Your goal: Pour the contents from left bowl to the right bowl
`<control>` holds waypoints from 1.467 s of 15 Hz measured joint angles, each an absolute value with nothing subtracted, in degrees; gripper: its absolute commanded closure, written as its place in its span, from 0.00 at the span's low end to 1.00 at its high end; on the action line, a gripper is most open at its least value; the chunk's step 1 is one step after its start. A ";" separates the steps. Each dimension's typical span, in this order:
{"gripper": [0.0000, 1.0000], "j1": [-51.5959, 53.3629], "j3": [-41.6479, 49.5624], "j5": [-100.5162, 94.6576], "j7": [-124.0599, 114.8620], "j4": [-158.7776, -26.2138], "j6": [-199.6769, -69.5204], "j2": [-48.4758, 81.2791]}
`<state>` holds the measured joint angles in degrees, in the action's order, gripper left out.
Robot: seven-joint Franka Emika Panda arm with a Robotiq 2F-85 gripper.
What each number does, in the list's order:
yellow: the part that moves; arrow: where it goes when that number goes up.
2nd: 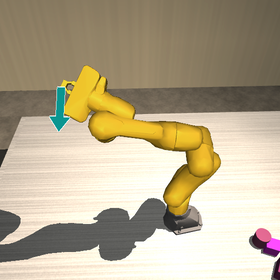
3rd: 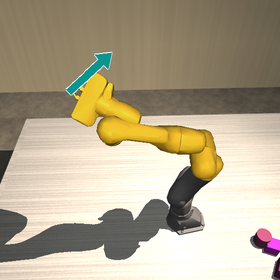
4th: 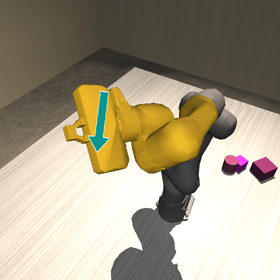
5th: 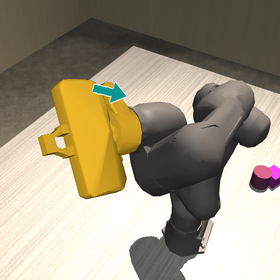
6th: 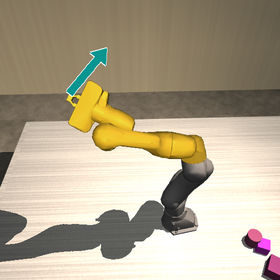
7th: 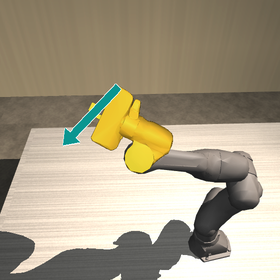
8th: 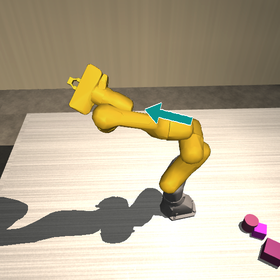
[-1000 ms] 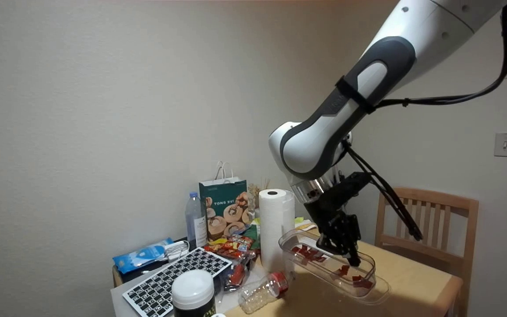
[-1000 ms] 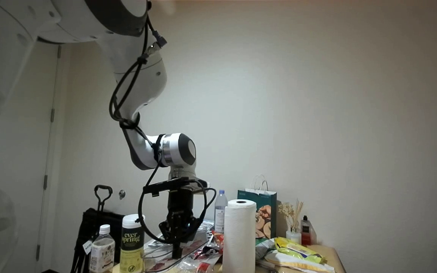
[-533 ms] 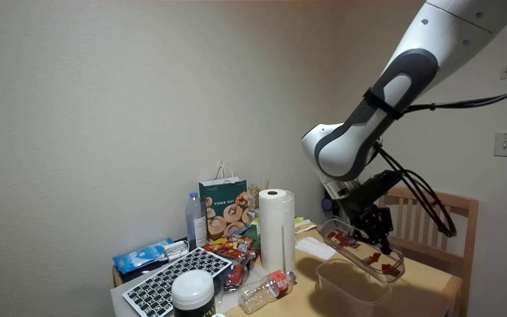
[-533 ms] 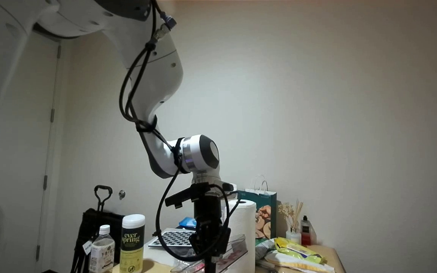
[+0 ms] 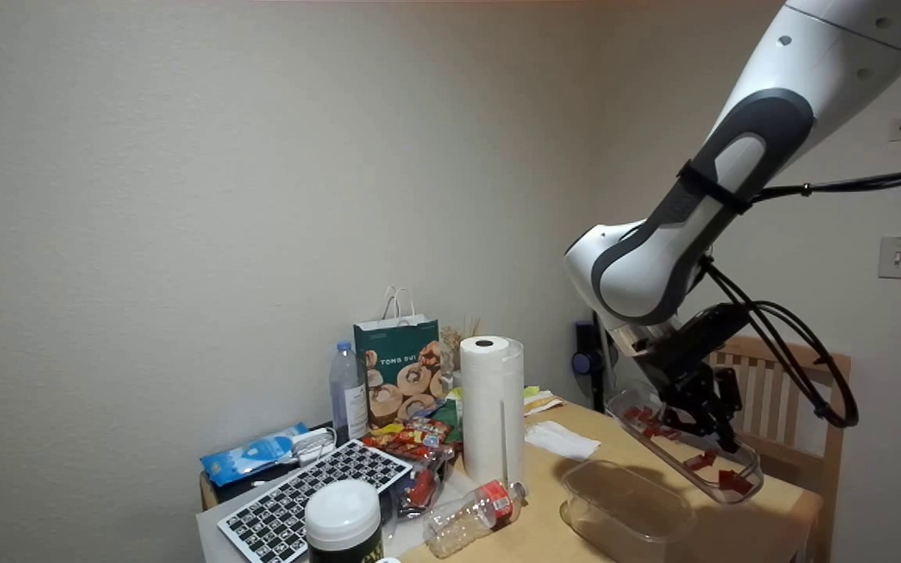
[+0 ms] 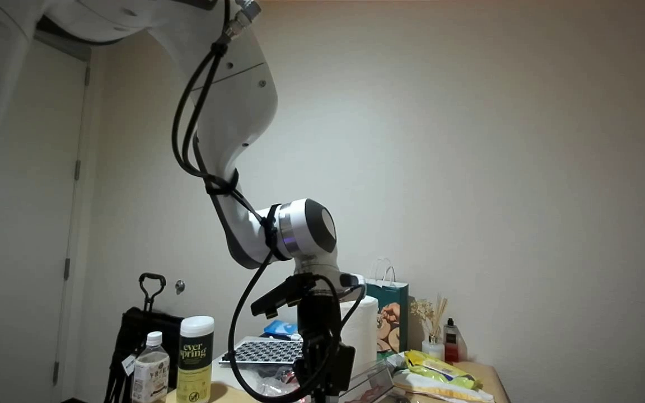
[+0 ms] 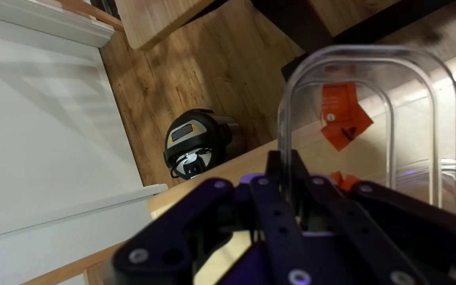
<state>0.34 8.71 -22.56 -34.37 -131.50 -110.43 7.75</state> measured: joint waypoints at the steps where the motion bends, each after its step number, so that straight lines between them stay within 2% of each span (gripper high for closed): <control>1: 0.98 0.32 8.62 -22.56 -34.37 -131.48 -110.44 7.80; 11: 0.97 2.04 6.61 -25.63 -37.03 -121.00 -111.71 19.45; 22: 0.97 7.53 9.23 -34.82 -69.92 -113.67 -112.71 24.62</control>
